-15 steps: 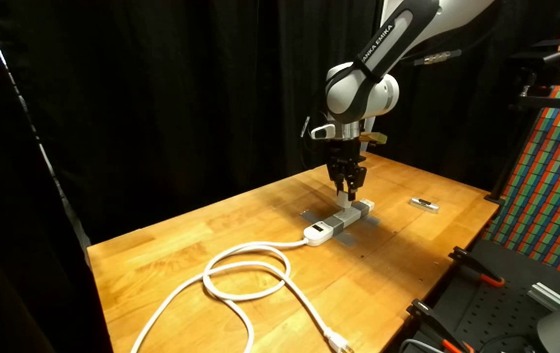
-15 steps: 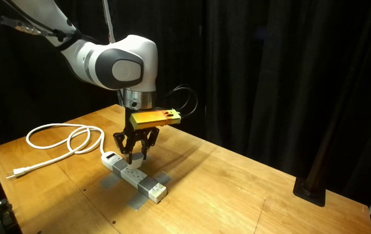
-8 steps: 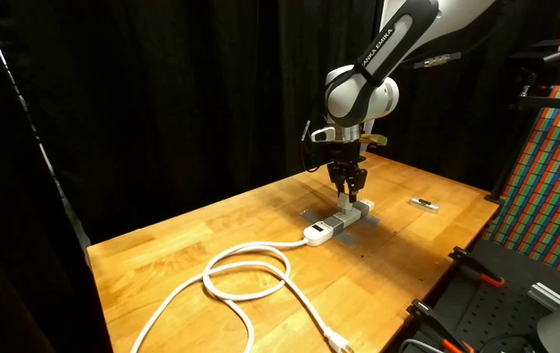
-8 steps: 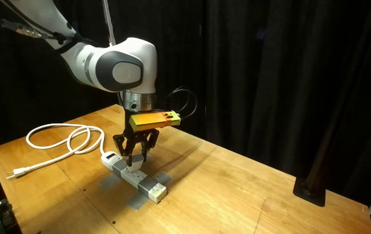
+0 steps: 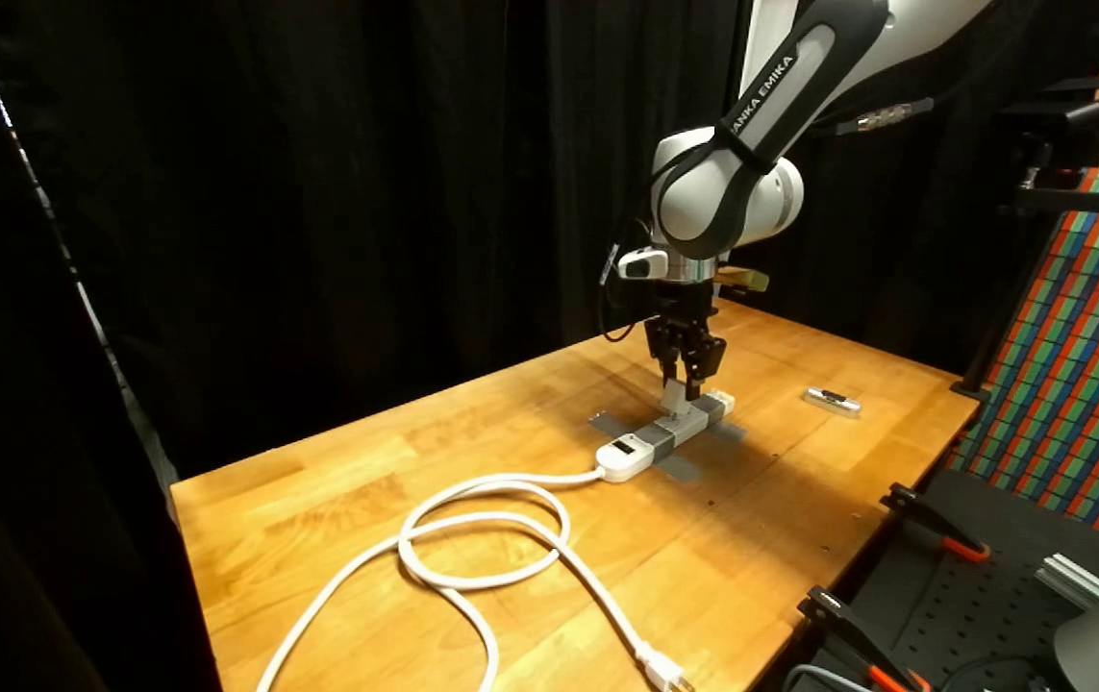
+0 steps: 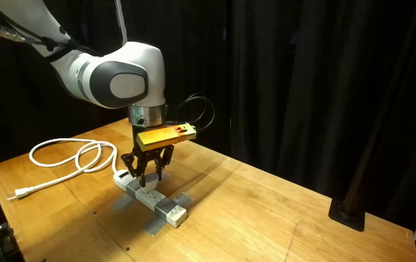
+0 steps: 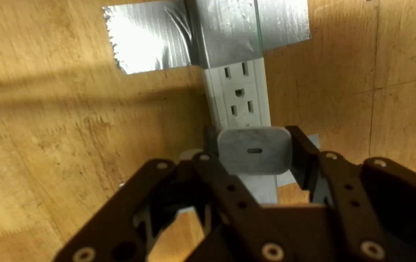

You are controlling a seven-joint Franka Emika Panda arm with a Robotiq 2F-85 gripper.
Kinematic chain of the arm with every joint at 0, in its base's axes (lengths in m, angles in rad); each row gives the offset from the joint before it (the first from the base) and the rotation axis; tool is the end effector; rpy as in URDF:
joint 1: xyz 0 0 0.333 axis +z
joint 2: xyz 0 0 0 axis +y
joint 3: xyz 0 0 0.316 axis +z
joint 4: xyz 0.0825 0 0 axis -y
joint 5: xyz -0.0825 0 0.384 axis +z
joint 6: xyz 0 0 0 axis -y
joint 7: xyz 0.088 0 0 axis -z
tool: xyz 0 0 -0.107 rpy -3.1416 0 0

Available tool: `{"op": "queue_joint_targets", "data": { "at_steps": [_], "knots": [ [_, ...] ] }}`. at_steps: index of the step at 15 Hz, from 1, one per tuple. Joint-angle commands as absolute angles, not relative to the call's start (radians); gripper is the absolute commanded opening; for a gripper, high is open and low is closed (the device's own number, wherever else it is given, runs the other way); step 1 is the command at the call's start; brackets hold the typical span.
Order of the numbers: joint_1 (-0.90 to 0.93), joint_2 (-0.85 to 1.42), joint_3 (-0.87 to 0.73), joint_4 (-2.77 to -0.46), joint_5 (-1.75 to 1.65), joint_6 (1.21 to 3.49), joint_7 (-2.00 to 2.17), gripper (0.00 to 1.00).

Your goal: Put the charging block on the extension sockets

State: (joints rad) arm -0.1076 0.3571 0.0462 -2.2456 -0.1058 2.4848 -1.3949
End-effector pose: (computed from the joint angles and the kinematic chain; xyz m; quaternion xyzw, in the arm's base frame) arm 0.5295 -0.0314 0.1966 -0.7572 -0.6502 0.0579 0.0227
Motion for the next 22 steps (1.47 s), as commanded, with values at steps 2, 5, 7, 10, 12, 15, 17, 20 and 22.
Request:
{"op": "queue_joint_targets", "data": {
  "at_steps": [2,5,7,10,12,15,17,20,22],
  "knots": [
    [-0.089,0.294,0.035,-2.349,-0.166,2.582,-1.366,0.23],
    [-0.073,0.285,0.023,-2.366,-0.222,2.585,-1.328,0.23],
    [-0.066,0.279,0.022,-2.373,-0.256,2.573,-1.307,0.23],
    [-0.073,0.288,0.038,-2.373,-0.254,2.57,-1.32,0.23],
    [-0.081,0.295,0.049,-2.373,-0.233,2.583,-1.338,0.23],
    [-0.081,0.286,0.059,-2.387,-0.228,2.613,-1.342,0.23],
    [-0.077,0.286,0.06,-2.392,-0.232,2.634,-1.332,0.23],
    [-0.075,0.288,0.064,-2.398,-0.236,2.659,-1.328,0.23],
    [-0.073,0.293,0.058,-2.398,-0.247,2.673,-1.317,0.23]
  ]
}}
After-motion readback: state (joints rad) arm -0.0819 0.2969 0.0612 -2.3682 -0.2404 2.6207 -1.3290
